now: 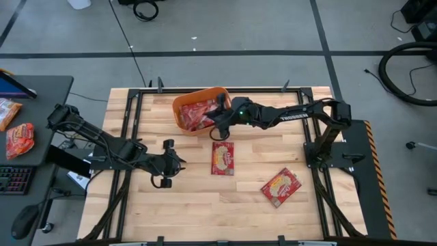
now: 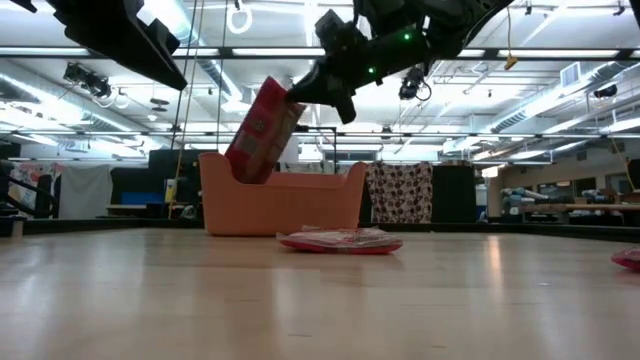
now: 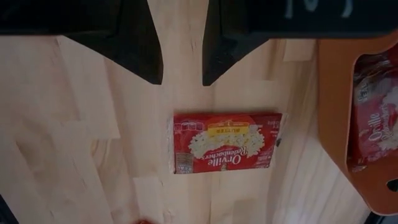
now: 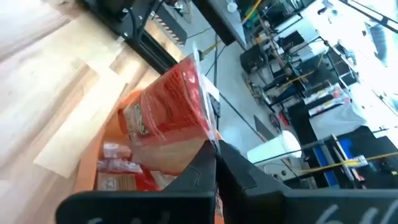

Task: Sort popcorn bags into baskets
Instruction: Put the red popcorn bag into the orange bin

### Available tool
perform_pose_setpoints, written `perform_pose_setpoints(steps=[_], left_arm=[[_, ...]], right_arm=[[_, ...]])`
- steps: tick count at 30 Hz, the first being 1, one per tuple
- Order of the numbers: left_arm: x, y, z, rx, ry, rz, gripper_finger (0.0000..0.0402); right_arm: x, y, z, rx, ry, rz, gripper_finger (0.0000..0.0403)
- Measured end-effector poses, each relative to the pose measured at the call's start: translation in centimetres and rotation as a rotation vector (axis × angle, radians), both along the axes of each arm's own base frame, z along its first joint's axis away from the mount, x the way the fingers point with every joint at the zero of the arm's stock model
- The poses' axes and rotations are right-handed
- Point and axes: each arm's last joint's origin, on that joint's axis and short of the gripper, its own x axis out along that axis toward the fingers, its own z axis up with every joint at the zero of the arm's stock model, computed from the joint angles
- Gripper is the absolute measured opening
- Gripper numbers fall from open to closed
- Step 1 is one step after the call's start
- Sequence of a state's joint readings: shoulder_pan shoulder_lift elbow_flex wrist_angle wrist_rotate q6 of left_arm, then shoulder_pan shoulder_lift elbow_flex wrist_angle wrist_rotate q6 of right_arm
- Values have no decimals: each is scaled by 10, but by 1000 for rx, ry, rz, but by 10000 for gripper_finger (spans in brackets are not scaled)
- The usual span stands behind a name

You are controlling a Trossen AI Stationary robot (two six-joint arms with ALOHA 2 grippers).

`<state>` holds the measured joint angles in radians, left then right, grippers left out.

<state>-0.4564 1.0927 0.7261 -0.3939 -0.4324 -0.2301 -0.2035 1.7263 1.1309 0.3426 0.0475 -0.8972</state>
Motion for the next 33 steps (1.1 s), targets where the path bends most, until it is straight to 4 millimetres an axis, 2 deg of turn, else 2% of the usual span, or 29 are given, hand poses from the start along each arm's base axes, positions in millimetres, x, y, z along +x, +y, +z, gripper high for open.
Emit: perform_pose_setpoints(steps=[7, 13, 18, 27, 33], left_arm=[[0, 0, 0, -41, -10, 30, 118], [0, -1, 0, -67, -10, 50, 118], [0, -1, 0, -72, -8, 55, 118], [0, -1, 0, -71, -7, 55, 118], [0, 0, 0, -69, -7, 58, 118]], right_arm=[[-1, -29, -21, -19, 74, -102, 30], [-12, -53, -29, -54, 180, -225, 71], [-21, -64, -37, -103, 305, -368, 102], [-30, -64, -35, -300, 409, -820, 114], [-21, -36, -35, -334, 406, -796, 114]])
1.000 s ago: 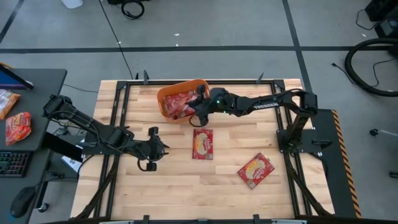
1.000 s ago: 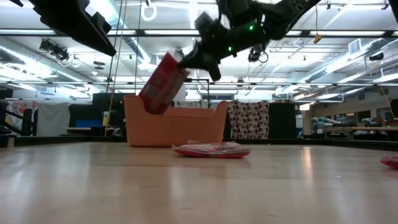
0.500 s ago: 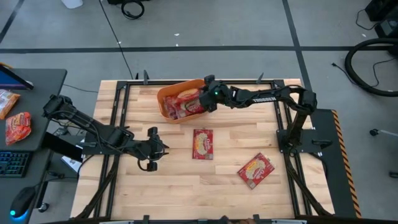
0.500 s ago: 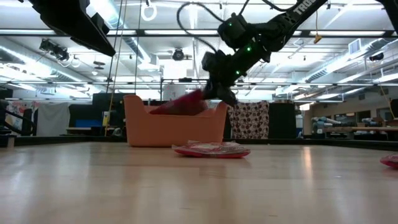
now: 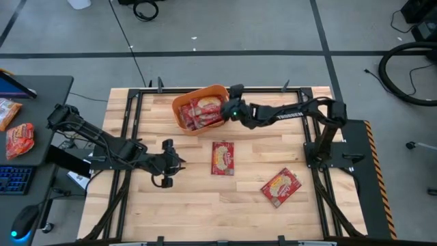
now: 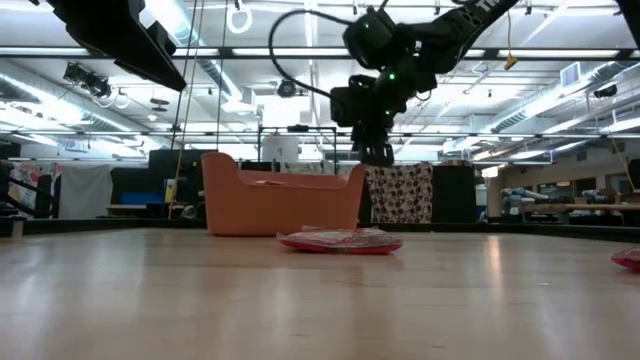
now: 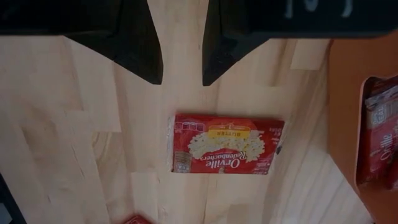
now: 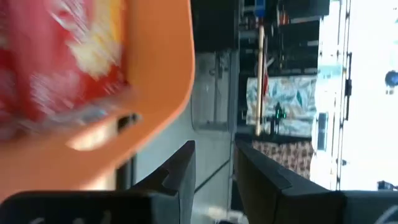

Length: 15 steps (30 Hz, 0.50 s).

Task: Sort popcorn bags into baskets
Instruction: Put the red popcorn bag into the orange bin

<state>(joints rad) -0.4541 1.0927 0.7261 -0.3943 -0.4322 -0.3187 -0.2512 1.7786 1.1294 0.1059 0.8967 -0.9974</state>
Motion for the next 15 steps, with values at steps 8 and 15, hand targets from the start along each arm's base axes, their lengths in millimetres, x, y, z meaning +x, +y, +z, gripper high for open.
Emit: perform_pose_setpoints(steps=[8, 15], left_arm=[[0, 1, 0, 48, 5, -34, 118], [17, -5, -10, 256, -22, -31, 123]], right_arm=[[13, 62, 4, 90, -109, 179, 114], [6, 112, -14, 329, -17, 352, 114]])
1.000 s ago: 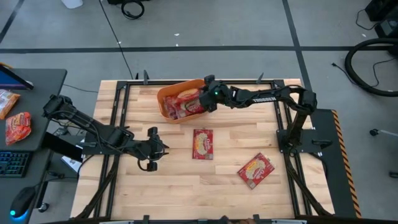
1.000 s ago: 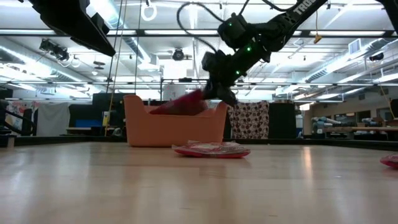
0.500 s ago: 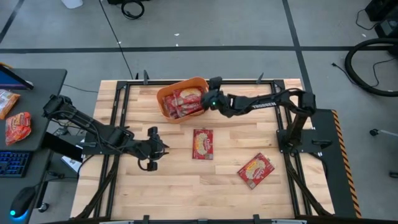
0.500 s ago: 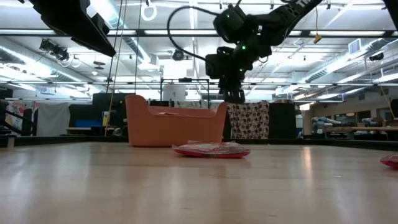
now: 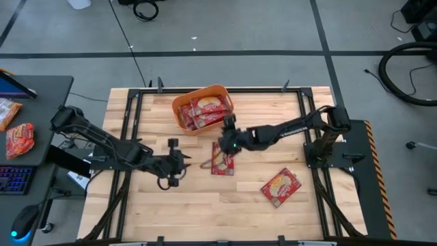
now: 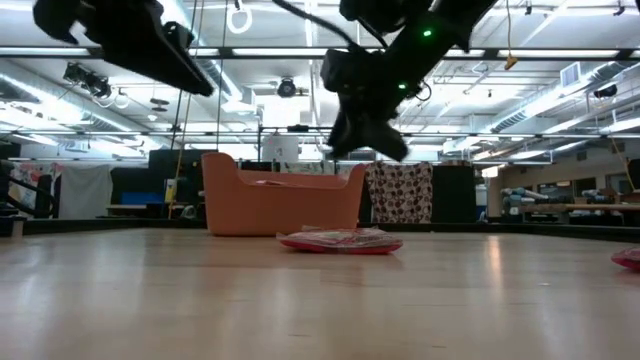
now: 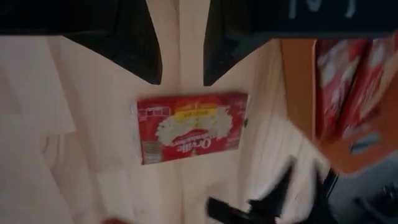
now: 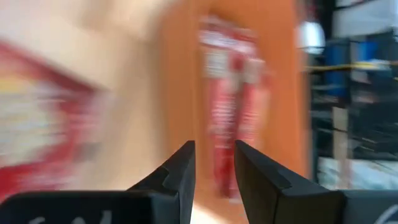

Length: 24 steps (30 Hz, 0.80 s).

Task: Sort popcorn bags into baskets
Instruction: Put the red popcorn bag into the orange bin

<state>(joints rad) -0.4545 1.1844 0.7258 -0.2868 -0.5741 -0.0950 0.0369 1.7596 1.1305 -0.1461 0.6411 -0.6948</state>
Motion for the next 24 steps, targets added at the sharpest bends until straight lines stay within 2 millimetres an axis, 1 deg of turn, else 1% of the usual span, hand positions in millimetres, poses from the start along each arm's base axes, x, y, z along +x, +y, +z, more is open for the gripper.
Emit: perform_pose_setpoints(steps=[3, 7, 11, 13, 15, 19, 22, 24], left_arm=[[13, -5, -12, 81, 21, -40, 139], [30, -4, -31, 200, 76, -84, 169], [40, 1, -49, 295, 165, -115, 187], [44, 5, -58, 310, 204, -119, 189], [49, 9, -67, 296, 236, -120, 189], [59, 17, -84, 250, 272, -127, 182], [67, 22, -93, 232, 262, -114, 177], [71, 25, -98, 229, 258, -101, 177]], right_arm=[[-9, 17, -9, 114, 77, 26, 114], [-19, 34, -17, 248, 156, 35, 120], [-30, 50, -22, 293, 240, 22, 138], [-34, 57, -27, 290, 274, 31, 146], [-40, 64, -35, 275, 300, 63, 149], [-50, 74, -55, 185, 335, 216, 149], [-55, 76, -69, 105, 334, 333, 149], [-58, 75, -75, 46, 311, 361, 149]])
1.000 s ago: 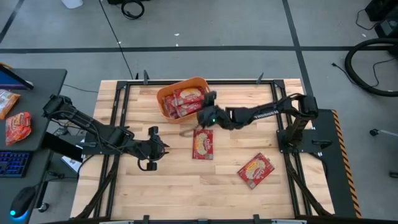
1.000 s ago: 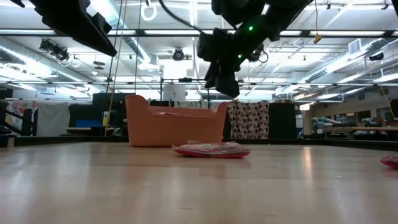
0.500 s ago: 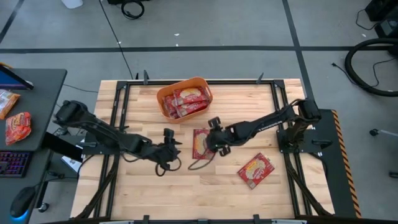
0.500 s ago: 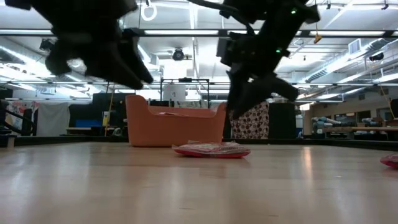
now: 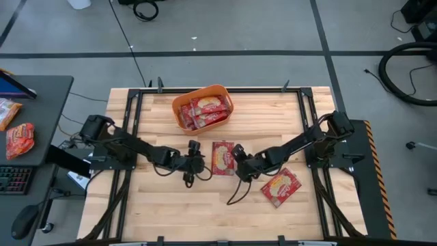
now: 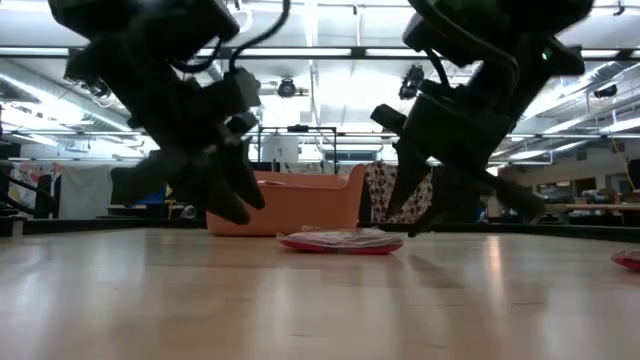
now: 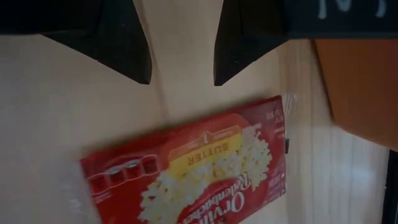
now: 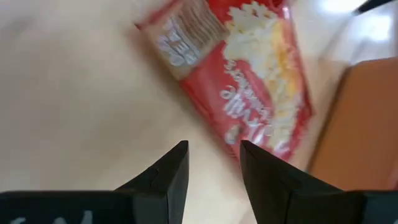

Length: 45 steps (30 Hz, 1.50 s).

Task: Sort popcorn bags into baskets
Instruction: Put the red popcorn bag into the orange bin

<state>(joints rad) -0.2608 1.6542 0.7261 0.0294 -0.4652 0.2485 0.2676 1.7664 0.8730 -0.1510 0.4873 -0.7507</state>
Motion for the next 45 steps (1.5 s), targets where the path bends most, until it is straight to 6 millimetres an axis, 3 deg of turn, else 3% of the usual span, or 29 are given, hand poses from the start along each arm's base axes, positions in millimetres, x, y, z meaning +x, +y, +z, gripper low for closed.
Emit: perform_pose_setpoints(steps=[16, 20, 28, 34, 45], left_arm=[[10, 7, -9, -96, -41, 31, 176], [11, 6, -9, -99, -51, 30, 176], [10, 6, -9, -134, -55, 65, 176], [4, 2, -3, -128, -33, 51, 176], [-38, -10, 55, -142, -87, 114, 176]], right_arm=[[7, -22, -12, -43, -90, 243, 141], [12, -23, -22, -42, -68, 295, 110], [28, -22, -34, -15, -62, 267, 10], [34, -21, -22, 14, -102, 201, 8], [23, -16, 28, -119, -224, 79, 3]])
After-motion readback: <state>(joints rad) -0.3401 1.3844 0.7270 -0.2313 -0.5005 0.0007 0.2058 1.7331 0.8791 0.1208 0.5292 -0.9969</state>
